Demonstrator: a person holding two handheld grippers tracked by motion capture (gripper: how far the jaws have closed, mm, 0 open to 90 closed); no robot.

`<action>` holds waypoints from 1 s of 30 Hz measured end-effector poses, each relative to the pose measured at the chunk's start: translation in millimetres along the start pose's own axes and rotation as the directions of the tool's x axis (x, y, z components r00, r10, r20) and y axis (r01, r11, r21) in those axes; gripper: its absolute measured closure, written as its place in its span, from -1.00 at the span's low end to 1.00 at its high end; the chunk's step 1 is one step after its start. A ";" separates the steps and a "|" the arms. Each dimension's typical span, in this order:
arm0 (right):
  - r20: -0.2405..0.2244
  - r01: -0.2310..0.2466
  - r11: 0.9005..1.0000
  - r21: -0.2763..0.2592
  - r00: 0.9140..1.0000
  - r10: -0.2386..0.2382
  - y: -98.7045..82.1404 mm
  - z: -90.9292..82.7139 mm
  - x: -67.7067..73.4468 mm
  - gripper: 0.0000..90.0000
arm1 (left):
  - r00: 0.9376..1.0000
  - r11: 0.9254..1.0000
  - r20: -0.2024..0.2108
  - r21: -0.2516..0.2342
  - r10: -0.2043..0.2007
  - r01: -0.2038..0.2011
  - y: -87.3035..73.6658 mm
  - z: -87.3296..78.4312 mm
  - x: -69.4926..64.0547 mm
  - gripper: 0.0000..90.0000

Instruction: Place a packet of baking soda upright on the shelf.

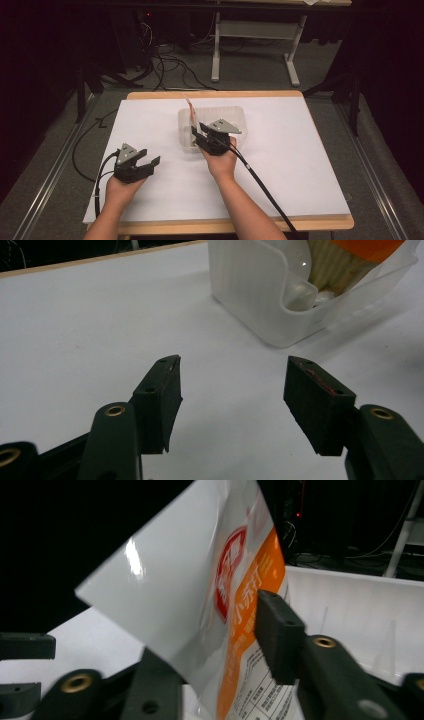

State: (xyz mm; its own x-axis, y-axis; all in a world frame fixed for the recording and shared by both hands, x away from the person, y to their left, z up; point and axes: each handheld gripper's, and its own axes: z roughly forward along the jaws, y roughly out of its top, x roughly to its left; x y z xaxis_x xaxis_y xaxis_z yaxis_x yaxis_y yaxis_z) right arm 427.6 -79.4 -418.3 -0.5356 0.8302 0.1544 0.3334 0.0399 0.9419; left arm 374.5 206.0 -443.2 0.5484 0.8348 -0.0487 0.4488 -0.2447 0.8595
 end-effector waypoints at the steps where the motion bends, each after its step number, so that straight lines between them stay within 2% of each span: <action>1: 0.007 -0.002 1.000 -0.004 1.000 0.002 1.9 -1.0 0.1 0.28 | 1.000 1.000 0.001 -0.001 0.000 0.000 0.0 -0.2 0.1 -0.10; 4: 0.016 0.004 1.000 -0.005 1.000 -0.004 6.9 -3.9 -0.1 0.06 | 1.000 1.000 -0.001 -0.004 -0.002 0.002 0.0 -0.7 0.9 -0.10; 7: 0.028 0.018 1.000 0.019 0.999 -0.018 9.7 -4.5 -0.5 -0.18 | 1.000 1.000 -0.002 -0.006 -0.002 0.002 0.0 -1.3 1.1 -0.10; 17: 0.032 0.051 0.996 0.073 0.998 -0.054 7.5 -14.5 -5.9 -0.54 | 1.000 1.000 0.004 -0.012 0.005 -0.005 0.1 -2.3 1.2 -0.11; 22: 0.033 0.057 0.994 0.092 0.998 -0.060 3.1 -21.8 -8.0 -0.65 | 1.000 1.000 0.001 -0.011 0.008 -0.008 0.0 -1.8 1.0 -0.11; 30: 0.023 0.067 0.992 0.109 0.997 -0.069 -7.1 -40.5 -10.9 -0.66 | 1.000 1.000 0.005 -0.009 0.016 -0.016 -0.2 -2.3 0.4 -0.11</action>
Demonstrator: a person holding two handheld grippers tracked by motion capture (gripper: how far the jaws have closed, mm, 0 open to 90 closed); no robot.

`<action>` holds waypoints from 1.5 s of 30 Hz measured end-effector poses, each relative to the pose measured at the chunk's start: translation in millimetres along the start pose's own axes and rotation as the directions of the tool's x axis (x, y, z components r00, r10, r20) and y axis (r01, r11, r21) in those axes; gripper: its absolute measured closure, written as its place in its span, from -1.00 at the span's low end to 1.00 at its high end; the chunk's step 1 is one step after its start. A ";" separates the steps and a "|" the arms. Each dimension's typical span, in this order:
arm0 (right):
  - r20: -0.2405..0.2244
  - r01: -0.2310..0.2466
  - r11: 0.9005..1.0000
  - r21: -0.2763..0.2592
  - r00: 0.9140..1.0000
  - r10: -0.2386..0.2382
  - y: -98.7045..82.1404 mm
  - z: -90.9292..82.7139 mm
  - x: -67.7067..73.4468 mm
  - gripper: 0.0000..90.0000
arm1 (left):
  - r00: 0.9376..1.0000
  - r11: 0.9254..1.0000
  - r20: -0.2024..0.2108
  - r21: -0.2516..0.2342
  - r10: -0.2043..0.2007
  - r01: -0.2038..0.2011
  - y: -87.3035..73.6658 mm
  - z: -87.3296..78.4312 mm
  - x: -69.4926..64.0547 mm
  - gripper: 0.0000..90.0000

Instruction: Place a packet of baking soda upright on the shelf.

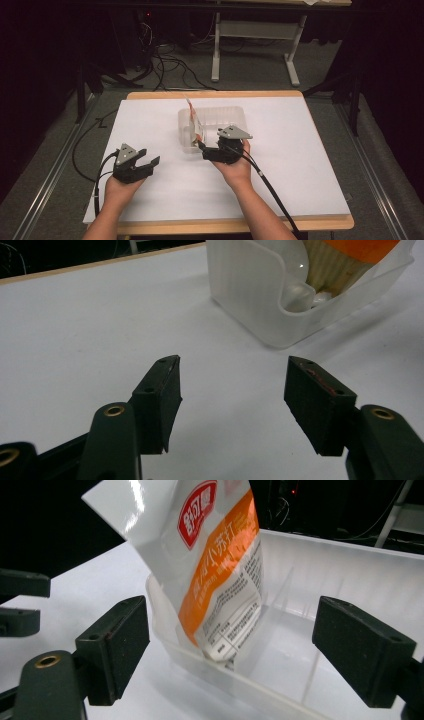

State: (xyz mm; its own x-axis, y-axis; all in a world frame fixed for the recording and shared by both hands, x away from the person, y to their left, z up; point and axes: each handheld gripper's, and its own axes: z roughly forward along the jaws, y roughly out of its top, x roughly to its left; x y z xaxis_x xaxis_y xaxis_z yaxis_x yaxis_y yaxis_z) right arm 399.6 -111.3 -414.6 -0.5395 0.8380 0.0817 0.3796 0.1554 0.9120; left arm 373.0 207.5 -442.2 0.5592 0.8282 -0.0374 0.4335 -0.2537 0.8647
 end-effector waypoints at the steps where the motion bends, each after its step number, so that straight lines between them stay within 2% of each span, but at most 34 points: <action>1: -0.003 -0.003 1.000 -0.001 1.000 0.003 -1.6 -2.9 -0.5 -0.66 | 1.000 1.000 0.001 0.000 0.003 -0.003 0.0 -0.3 -0.1 -0.11; 9: -0.024 0.001 1.000 -0.004 1.000 -0.001 -15.4 -35.3 -9.9 -0.65 | 1.000 1.000 0.003 0.003 0.016 -0.016 -0.4 -0.7 -2.0 -0.11; 14: -0.013 -0.005 1.000 -0.007 1.000 0.005 -25.7 -66.1 -26.7 -0.64 | 1.000 1.000 0.002 0.007 0.018 -0.018 -0.6 -0.8 -2.8 -0.11; 19: 0.039 0.002 1.000 -0.007 0.999 -0.001 -35.6 -103.6 -52.6 -0.64 | 1.000 1.000 0.000 0.007 0.016 -0.016 -1.1 -1.2 -3.8 -0.12; 23: 0.098 0.008 1.000 -0.010 0.995 -0.007 -45.2 -134.0 -72.9 -0.63 | 1.000 1.000 0.001 0.008 0.017 -0.017 -1.7 -1.9 -4.5 -0.12; 28: 0.168 -0.030 0.999 -0.015 0.985 0.032 -68.7 -176.6 -100.7 -0.62 | 1.000 1.000 0.000 0.010 0.013 -0.013 -2.0 -2.4 -4.4 -0.12; 31: 0.214 -0.071 0.997 -0.001 0.974 0.070 -87.1 -196.9 -116.5 -0.60 | 1.000 1.000 0.004 0.013 0.014 -0.014 -2.2 -2.4 -5.3 -0.12; 35: 0.262 -0.094 0.995 0.037 0.962 0.081 -103.4 -207.5 -131.7 -0.59 | 1.000 1.000 0.005 0.017 0.020 -0.020 -2.0 -1.0 -7.3 -0.12; 39: 0.300 -0.120 0.993 0.016 0.948 0.110 -102.2 -204.6 -142.4 -0.59 | 1.000 0.999 0.004 0.024 0.028 -0.028 -2.1 0.0 -8.7 -0.12; 41: 0.308 -0.124 0.992 0.035 0.945 0.107 -103.8 -200.4 -144.8 -0.59 | 1.000 0.999 0.002 0.022 0.028 -0.028 -2.0 -0.4 -8.7 -0.12; 43: 0.306 -0.125 0.991 0.052 0.946 0.104 -105.4 -198.1 -145.2 -0.59 | 1.000 0.999 0.002 0.018 0.028 -0.028 -1.9 -0.6 -8.6 -0.12; 45: 0.298 -0.130 0.990 0.044 0.948 0.112 -105.7 -199.0 -145.7 -0.59 | 1.000 0.999 0.002 0.019 0.028 -0.028 -1.8 -0.8 -7.9 -0.12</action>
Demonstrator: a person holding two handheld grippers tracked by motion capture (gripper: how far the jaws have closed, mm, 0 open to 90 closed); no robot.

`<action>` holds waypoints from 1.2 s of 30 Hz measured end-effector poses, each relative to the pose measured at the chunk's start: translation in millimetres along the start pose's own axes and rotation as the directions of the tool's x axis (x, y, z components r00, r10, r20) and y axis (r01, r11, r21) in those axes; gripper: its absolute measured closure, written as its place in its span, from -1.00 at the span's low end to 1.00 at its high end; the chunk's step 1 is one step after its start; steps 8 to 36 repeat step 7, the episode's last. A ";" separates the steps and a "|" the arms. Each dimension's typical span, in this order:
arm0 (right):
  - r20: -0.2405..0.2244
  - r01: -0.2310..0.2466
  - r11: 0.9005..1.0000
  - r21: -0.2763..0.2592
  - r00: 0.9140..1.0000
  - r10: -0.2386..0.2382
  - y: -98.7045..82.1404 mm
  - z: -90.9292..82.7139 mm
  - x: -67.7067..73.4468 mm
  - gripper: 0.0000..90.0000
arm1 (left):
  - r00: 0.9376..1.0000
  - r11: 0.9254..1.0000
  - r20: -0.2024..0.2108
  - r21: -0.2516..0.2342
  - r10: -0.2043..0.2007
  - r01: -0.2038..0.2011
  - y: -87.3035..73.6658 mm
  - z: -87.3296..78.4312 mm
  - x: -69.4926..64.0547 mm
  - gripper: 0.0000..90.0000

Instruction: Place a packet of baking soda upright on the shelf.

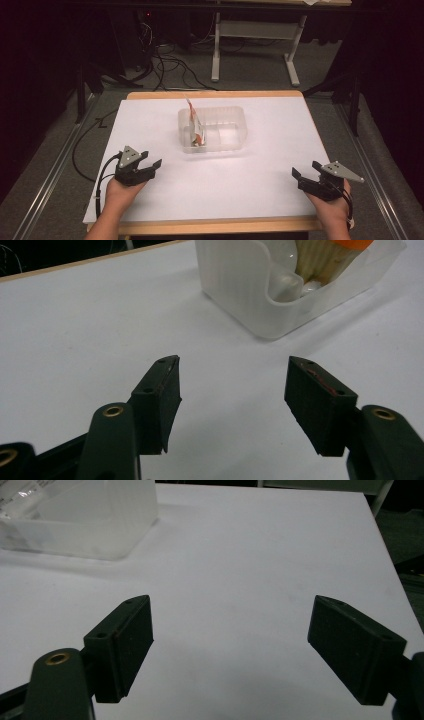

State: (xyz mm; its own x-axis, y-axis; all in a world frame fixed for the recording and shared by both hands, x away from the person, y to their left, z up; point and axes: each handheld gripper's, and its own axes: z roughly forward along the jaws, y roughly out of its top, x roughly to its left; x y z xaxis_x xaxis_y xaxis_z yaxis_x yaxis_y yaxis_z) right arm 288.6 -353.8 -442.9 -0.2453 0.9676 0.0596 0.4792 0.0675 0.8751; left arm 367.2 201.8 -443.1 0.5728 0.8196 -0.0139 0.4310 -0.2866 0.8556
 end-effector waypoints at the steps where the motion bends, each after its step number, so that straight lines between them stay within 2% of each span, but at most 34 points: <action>1: -0.004 -0.010 1.000 -0.004 1.000 0.010 0.1 -0.7 -0.3 -0.59 | 1.000 1.000 0.002 -0.001 -0.003 0.003 0.0 0.1 0.4 -0.12; 7: 0.013 -0.020 1.000 0.000 1.000 0.020 -1.2 -2.2 -1.9 -0.58 | 1.000 1.000 0.006 -0.011 -0.001 0.001 1.2 -1.6 0.4 -0.12; 36: 0.013 -0.020 1.000 0.000 1.000 0.020 -1.2 -2.2 -1.9 -0.58 | 1.000 1.000 0.006 -0.011 -0.001 0.001 1.2 -1.6 0.4 -0.12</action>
